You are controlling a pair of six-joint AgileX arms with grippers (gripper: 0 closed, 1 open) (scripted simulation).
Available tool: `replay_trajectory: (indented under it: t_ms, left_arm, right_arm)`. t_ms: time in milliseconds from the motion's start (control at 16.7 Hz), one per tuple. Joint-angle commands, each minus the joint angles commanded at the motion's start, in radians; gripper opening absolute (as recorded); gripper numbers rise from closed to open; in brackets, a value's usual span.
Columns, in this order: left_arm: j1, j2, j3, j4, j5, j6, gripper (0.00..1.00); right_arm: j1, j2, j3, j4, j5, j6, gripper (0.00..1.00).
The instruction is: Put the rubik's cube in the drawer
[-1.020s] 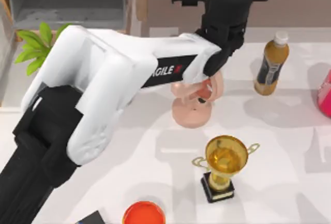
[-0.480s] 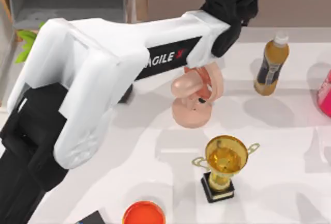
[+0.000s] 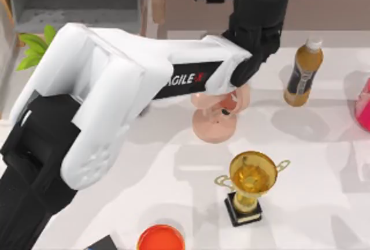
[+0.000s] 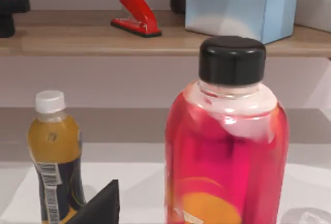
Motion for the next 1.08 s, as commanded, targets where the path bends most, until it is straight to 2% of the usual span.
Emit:
replay_trajectory:
  t_ms: [480, 660, 840, 1080]
  left_arm:
    - [0.001, -0.008, -0.009, -0.027, 0.009, 0.002, 0.0]
    - [0.003, -0.034, 0.017, -0.106, 0.035, 0.005, 0.0]
    - [0.001, -0.086, 0.068, -0.278, 0.092, 0.003, 0.0]
    - [-0.001, -0.179, 0.16, -0.622, 0.201, -0.021, 0.0]
  right_arm:
    - [0.0, 0.0, 0.0, 0.0, 0.0, 0.0, 1.0]
    - [0.0, 0.0, 0.0, 0.0, 0.0, 0.0, 1.0]
    - [0.0, 0.0, 0.0, 0.0, 0.0, 0.0, 1.0]
    - [0.0, 0.0, 0.0, 0.0, 0.0, 0.0, 1.0]
